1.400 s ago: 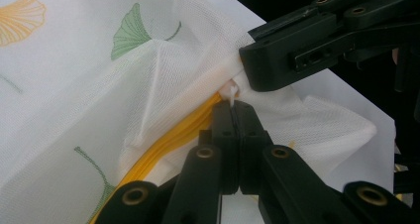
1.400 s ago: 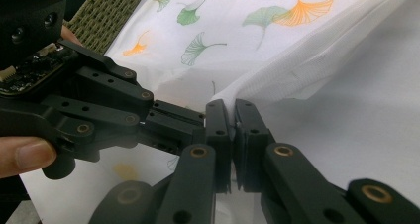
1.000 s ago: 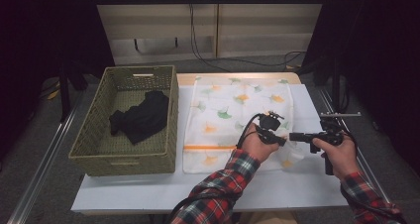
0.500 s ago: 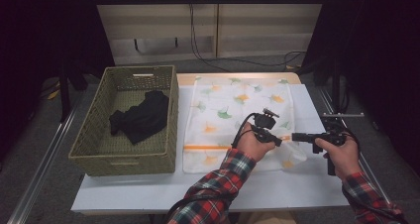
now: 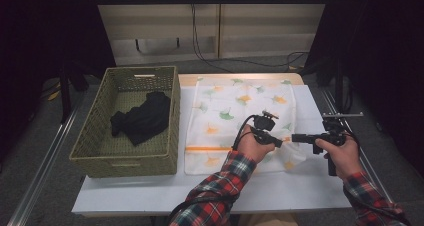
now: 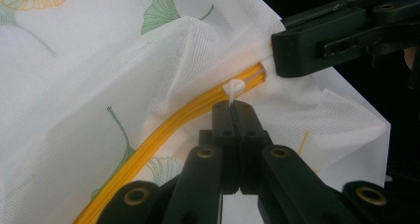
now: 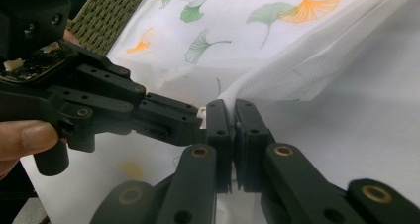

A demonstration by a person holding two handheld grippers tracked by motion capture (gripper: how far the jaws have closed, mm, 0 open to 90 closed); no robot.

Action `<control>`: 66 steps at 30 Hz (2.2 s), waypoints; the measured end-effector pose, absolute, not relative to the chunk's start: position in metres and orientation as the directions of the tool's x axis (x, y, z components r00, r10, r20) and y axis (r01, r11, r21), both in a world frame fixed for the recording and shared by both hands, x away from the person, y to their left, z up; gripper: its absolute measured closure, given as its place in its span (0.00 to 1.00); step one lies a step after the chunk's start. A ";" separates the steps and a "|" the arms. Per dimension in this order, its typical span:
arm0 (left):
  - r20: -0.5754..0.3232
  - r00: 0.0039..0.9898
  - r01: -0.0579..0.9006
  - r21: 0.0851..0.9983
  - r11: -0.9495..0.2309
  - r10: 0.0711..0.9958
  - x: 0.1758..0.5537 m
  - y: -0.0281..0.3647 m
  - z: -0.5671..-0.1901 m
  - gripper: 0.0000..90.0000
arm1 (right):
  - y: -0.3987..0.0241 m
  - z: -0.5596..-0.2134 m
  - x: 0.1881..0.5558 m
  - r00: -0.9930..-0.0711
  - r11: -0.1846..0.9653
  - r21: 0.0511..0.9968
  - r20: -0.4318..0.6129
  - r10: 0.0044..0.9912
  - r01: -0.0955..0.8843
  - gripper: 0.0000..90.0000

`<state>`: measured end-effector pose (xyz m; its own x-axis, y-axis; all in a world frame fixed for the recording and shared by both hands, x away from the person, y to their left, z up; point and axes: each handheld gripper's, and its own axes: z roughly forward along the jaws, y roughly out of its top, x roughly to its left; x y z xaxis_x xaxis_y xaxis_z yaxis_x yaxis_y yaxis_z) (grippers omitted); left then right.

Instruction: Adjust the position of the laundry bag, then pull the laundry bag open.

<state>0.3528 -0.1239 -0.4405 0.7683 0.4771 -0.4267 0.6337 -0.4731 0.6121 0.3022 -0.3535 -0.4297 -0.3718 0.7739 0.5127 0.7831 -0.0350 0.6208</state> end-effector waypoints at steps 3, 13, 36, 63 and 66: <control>-0.436 0.763 0.640 0.615 -0.462 0.477 0.353 -0.125 -0.442 0.99 | -0.354 -0.430 0.302 -0.372 -0.037 0.621 0.515 0.772 0.783 0.97; -0.445 0.758 0.645 0.620 -0.447 0.477 0.354 -0.126 -0.446 1.00 | -0.352 -0.430 0.302 -0.375 -0.039 0.618 0.524 0.765 0.785 0.97; -0.464 0.728 0.682 0.566 -0.463 0.505 0.352 -0.120 -0.435 1.00 | -0.354 -0.430 0.300 -0.370 -0.038 0.618 0.517 0.772 0.785 0.97; -0.482 0.693 0.718 0.528 -0.453 0.537 0.357 -0.117 -0.437 1.00 | -0.368 -0.431 0.294 -0.346 -0.055 0.621 0.506 0.790 0.782 0.97; -0.485 0.685 0.726 0.521 -0.449 0.544 0.357 -0.114 -0.438 1.00 | -0.369 -0.431 0.294 -0.338 -0.059 0.617 0.507 0.793 0.785 0.97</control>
<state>0.3574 -0.1141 -0.4379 0.6847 0.5444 -0.4846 0.7258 -0.4492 0.5210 0.2937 -0.3691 -0.4312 -0.3384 0.7926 0.5072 0.7850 -0.0595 0.6167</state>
